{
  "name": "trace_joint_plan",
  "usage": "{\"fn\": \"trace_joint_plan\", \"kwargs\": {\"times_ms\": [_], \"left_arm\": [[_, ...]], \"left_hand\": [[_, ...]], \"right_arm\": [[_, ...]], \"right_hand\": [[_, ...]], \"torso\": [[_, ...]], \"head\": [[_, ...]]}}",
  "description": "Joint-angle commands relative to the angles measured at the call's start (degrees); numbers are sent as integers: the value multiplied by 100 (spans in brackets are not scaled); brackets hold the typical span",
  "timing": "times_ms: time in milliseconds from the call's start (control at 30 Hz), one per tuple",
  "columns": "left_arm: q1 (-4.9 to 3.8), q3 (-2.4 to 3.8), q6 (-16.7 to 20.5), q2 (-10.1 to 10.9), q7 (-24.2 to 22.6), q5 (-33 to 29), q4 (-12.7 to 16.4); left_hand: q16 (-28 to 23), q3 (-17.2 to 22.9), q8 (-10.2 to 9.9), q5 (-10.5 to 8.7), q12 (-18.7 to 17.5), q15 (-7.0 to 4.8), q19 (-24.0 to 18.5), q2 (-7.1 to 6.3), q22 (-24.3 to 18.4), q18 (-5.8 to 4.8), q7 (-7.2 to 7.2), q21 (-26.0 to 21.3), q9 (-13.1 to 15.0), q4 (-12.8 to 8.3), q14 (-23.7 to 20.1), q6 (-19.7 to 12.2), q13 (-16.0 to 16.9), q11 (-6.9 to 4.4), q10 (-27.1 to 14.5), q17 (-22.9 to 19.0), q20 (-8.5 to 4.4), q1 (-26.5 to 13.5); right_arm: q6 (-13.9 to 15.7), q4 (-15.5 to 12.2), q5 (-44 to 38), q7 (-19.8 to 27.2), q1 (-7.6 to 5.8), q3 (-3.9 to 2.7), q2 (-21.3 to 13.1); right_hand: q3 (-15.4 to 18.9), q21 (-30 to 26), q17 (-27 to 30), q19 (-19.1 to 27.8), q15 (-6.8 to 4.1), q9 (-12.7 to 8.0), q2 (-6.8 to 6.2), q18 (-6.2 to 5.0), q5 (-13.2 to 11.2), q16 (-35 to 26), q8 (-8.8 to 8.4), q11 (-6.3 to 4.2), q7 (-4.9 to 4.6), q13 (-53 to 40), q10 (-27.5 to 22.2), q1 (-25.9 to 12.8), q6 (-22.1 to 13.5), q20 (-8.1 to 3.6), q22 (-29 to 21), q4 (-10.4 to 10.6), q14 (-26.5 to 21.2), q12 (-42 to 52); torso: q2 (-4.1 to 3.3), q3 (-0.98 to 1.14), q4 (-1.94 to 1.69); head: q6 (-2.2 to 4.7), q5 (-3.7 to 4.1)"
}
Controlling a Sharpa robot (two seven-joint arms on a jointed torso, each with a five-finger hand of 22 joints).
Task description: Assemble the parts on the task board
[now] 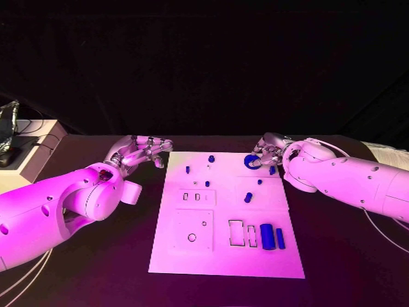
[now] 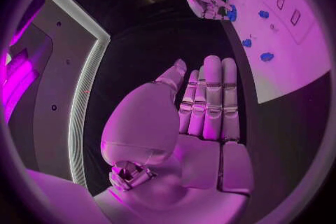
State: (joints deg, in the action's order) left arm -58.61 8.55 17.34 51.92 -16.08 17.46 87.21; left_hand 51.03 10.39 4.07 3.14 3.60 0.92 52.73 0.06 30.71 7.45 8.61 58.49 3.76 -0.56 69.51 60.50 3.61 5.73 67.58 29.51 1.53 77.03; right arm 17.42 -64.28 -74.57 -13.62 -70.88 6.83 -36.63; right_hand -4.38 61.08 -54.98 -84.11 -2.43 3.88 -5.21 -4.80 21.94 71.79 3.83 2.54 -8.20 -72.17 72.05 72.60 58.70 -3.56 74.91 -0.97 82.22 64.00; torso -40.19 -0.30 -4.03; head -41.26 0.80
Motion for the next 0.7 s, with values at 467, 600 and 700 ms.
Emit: {"fn": "trace_joint_plan", "kwargs": {"times_ms": [467, 600, 700], "left_arm": [[-1, 5, -88, 20, -23, 24, 26], [-1, 5, -86, 29, -27, 25, 31], [-1, 5, -81, 34, -30, 25, 34]], "left_hand": [[35, 41, -27, -12, 7, 10, -53, -6, -7, 58, 11, 24, 3, 1, -43, -47, -6, -11, -49, -6, -2, -36], [35, 41, -27, -12, 7, 10, -53, -6, -7, 58, 11, 24, 3, 1, -43, -47, -6, -11, -49, -6, -2, -36], [35, 41, -27, -12, 7, 10, -53, -6, -7, 58, 11, 24, 3, 1, -43, -47, -6, -11, -49, -6, -2, -36]], "right_arm": [[154, -126, -82, 44, 29, 20, -51], [345, -218, -191, 86, 28, 19, -66], [432, -317, -229, 104, 26, 17, -79]], "right_hand": [[-657, 99, -106, -291, -43, 2, 210, -65, 255, 9, 6, -124, 32, -44, 84, -60, 225, 8, 846, -429, 33, 7], [-700, 107, -97, -290, -55, 4, 207, -57, 235, -15, 2, -143, 64, -49, 113, -140, 319, -4, 847, -486, 32, 0], [-697, 113, -99, -291, -61, 4, 194, -54, 223, -20, 3, -151, 79, -59, 137, -164, 360, -10, 848, -494, 34, 8]], "torso": [[-5, -3, -8], [-3, -2, -5], [0, -6, -3]], "head": [[0, 30], [2, 24], [5, 19]]}}
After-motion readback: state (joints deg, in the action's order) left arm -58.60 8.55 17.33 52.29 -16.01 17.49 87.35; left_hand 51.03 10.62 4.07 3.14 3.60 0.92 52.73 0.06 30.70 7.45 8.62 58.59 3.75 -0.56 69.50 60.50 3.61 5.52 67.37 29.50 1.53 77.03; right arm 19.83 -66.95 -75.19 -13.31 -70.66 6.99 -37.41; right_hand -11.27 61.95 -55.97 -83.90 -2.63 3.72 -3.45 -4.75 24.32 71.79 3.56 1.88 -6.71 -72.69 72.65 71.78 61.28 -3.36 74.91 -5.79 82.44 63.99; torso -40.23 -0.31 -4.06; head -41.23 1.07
